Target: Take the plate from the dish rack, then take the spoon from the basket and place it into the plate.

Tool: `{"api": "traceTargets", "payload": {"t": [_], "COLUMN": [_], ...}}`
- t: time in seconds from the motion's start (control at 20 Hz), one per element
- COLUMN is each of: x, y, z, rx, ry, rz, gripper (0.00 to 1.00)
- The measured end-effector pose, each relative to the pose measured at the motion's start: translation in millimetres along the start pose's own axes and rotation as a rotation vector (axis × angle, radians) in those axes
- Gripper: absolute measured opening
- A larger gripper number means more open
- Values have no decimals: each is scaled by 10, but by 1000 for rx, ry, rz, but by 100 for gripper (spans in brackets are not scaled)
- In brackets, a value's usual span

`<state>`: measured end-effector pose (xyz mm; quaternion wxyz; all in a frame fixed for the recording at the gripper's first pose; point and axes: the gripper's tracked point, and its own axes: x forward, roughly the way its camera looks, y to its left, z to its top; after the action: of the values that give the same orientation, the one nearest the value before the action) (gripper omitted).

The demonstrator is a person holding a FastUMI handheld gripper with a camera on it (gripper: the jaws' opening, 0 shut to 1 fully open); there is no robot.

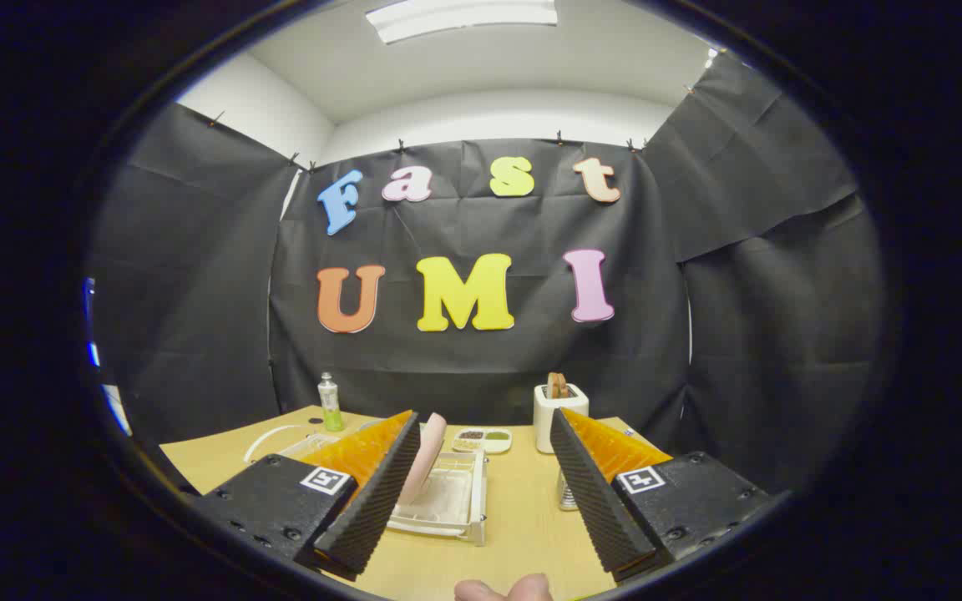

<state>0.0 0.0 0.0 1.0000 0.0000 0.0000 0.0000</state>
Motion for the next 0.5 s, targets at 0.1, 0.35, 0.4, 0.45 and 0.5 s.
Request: {"api": "traceTargets", "payload": {"t": [0.1, 0.35, 0.4, 0.45, 0.5], "x": [0, -13, -11, -18, -16], "y": [29, 32, 44, 51, 64], "z": [21, 73, 49, 34, 33], "rx": [-3, -9, -13, -12, -12], "ry": [4, -9, -5, -3, 1], "rz": [6, 10, 11, 15, 18], "gripper": [100, 100, 100, 100, 100]}}
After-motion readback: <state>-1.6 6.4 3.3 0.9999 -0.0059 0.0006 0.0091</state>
